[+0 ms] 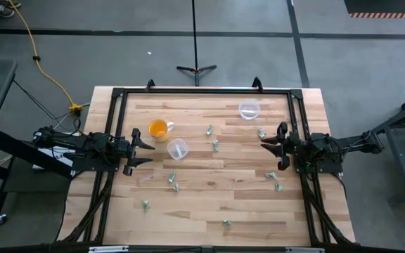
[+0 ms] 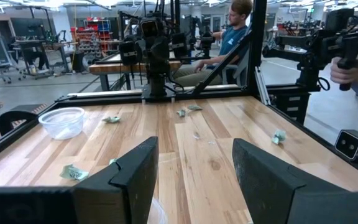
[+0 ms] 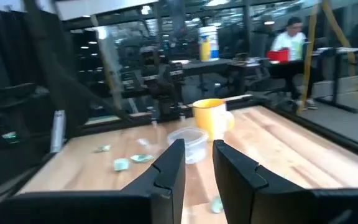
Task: Pick and place Stevia / Truvia into bins
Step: Put the stevia packet into the top transparent container
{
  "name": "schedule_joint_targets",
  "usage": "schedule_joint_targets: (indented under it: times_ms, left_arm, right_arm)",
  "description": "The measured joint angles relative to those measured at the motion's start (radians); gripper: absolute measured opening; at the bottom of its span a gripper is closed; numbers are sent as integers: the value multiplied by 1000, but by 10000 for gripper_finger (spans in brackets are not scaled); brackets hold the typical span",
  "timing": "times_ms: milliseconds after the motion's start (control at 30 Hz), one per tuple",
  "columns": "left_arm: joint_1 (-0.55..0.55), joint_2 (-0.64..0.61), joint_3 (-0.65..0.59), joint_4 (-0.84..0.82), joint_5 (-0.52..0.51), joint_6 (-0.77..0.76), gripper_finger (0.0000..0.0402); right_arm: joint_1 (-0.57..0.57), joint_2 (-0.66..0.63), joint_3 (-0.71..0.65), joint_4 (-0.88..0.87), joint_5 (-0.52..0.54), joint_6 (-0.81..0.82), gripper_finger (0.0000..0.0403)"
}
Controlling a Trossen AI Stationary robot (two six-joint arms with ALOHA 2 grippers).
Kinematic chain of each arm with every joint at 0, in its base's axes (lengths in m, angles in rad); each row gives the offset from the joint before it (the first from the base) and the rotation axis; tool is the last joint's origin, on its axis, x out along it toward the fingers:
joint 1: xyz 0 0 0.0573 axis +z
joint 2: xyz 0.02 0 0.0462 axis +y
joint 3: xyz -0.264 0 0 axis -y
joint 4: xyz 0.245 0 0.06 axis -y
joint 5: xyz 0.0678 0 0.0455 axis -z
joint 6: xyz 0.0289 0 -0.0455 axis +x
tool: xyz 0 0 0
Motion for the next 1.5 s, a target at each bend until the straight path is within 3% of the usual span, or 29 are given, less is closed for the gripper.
schedule_joint_targets:
  times_ms: [167, 367, 600, 867, 1000, 1300, 1500]
  left_arm:
    - [0, 0, 0, -1, 0, -2, 241]
    - [0, 0, 0, 12, 0, -2, 241]
    - [0, 0, 0, 13, -14, -2, 241]
    - [0, 0, 0, 7, -80, -32, 241]
    - [0, 0, 0, 7, -82, -28, 241]
    - [0, 0, 0, 15, -143, -75, 241]
    - [0, 0, 0, 21, -198, -80, 241]
  right_arm:
    - [-11, 1, 0, 28, 210, -19, 78]
    - [-115, 73, 34, 39, 177, -30, 133]
    - [-274, 303, 119, 39, 166, -10, 204]
    - [-411, 599, 255, 21, 160, 71, 221]
    - [-448, 744, 356, -107, 139, 156, 217]
    - [-465, 1007, 638, -624, 106, 412, 209]
    - [-467, 1101, 676, -721, -1, 476, 190]
